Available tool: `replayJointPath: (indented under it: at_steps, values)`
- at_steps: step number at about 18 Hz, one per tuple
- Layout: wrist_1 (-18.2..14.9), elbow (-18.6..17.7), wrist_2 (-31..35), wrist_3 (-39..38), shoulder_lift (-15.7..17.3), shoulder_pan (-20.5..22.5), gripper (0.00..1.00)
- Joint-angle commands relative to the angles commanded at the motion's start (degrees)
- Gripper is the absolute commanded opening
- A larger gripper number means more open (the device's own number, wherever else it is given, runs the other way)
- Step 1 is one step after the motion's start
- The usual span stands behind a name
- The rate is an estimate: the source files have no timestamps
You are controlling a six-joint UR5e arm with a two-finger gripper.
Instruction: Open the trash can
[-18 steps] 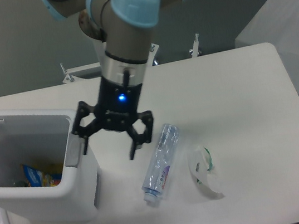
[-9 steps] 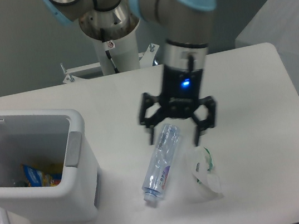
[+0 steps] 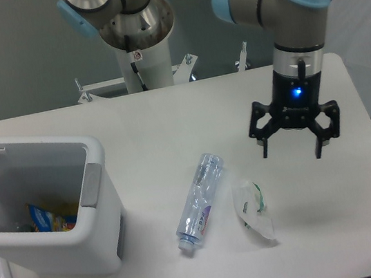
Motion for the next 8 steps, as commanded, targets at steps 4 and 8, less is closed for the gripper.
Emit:
replayJointPath:
  at_steps: [4,8]
  values:
    - [-2.27,3.16,7.54,6.18,-3.6,-0.78,1.0]
    - [-7.29,5.89,12.74,8.81,-5.37,-2.19,1.0]
